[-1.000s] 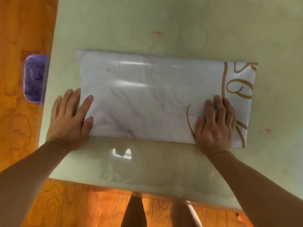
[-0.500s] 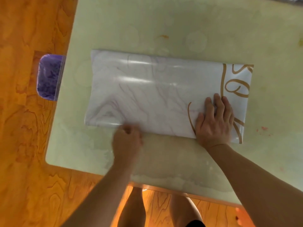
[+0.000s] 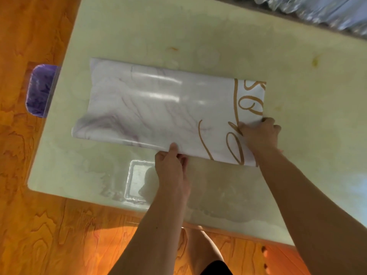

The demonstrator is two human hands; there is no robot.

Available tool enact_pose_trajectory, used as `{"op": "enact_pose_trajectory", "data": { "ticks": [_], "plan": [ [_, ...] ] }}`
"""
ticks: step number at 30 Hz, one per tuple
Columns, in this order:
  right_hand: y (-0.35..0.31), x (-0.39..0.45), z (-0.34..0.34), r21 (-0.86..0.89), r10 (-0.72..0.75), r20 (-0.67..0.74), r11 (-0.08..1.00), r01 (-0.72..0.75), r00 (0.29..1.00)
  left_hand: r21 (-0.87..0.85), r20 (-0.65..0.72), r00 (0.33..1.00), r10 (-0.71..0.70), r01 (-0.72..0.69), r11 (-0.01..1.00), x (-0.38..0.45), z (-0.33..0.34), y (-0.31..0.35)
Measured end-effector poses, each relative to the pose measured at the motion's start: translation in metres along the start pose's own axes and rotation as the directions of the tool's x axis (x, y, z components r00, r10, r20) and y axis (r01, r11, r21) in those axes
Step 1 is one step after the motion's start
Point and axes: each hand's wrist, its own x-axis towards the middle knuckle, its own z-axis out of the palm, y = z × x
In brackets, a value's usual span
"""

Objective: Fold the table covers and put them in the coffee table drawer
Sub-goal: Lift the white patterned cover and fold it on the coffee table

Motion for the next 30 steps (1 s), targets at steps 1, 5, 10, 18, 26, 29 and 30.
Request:
{"op": "enact_pose_trajectory", "data": {
  "ticks": [1, 5, 10, 18, 26, 29, 30],
  "plan": [
    [-0.003, 0.002, -0.005, 0.081, 0.029, 0.047, 0.996, -0.033, 0.998, -0.048, 0.032, 0.999, 0.013, -0.011, 0.999, -0.004, 0.006, 0.001],
    [-0.009, 0.009, -0.035, 0.506, -0.025, 0.407, 0.838, -0.203, 0.913, -0.159, 0.059, 0.998, 0.021, -0.011, 0.987, -0.017, 0.023, 0.011],
    [0.018, -0.069, -0.064, 0.752, -0.225, 0.191, 0.659, 0.004, 0.955, -0.136, 0.148, 0.981, 0.128, -0.108, 0.985, -0.045, 0.0, 0.022],
    [0.185, -0.16, -0.033, 0.374, 0.403, 0.091, 0.834, -0.407, 0.911, 0.476, 0.227, 0.973, 0.052, -0.157, 0.865, -0.001, -0.049, 0.04],
    [0.075, -0.124, 0.019, -0.169, -0.898, 0.167, 0.381, 0.909, 0.407, 0.759, 0.291, 0.956, 0.044, -0.259, 0.597, 0.027, -0.066, 0.094],
    [0.051, -0.071, 0.041, -0.314, -0.859, 0.506, -0.102, 0.944, 0.076, 0.829, 0.298, 0.948, 0.108, -0.314, 0.462, 0.039, -0.072, 0.107],
    [0.052, -0.05, 0.043, -0.354, -0.794, 0.604, -0.183, 0.917, 0.075, 0.883, 0.305, 0.939, 0.156, -0.341, 0.324, 0.042, -0.074, 0.11]
  ]
}}
